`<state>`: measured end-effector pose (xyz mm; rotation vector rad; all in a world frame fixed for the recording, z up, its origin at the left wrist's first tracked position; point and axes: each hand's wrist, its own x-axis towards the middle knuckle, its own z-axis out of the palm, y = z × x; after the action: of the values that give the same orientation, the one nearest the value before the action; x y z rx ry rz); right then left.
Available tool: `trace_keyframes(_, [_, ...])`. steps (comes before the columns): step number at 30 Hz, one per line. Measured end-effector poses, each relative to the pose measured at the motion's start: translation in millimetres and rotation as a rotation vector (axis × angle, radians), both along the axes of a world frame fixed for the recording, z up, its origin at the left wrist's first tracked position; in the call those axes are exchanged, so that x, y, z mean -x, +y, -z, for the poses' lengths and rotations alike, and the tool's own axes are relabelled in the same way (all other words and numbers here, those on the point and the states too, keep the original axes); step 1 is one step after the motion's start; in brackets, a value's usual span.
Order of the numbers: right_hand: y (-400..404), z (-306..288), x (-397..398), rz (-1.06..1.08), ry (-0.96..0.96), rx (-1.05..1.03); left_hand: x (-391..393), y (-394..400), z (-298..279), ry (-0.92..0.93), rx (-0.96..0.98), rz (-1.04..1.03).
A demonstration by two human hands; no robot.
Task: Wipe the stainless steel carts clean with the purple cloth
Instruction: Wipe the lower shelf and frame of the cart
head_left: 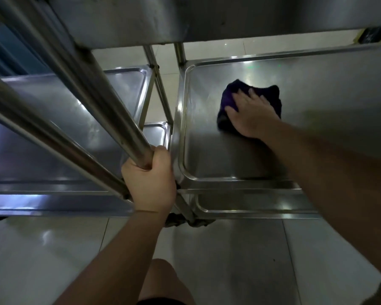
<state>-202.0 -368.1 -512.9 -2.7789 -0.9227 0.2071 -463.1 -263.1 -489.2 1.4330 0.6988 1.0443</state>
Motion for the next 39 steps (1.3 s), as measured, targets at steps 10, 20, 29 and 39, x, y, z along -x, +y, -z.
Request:
trace_keyframes(10, [70,-1,83,-0.393,-0.005,-0.044,-1,0,1,-0.048,0.009,0.061])
trace_keyframes(20, [-12,-2,60,-0.565,-0.007,-0.026,2,-1,-2,-0.065,0.034,0.112])
trace_keyframes(29, [130,-1,54,0.018,0.067,-0.102,4,-1,-3,-0.077,0.026,0.08])
trace_keyframes(39, [45,-11,149,-0.233,0.082,-0.049,2,-2,-3,-0.021,0.019,0.085])
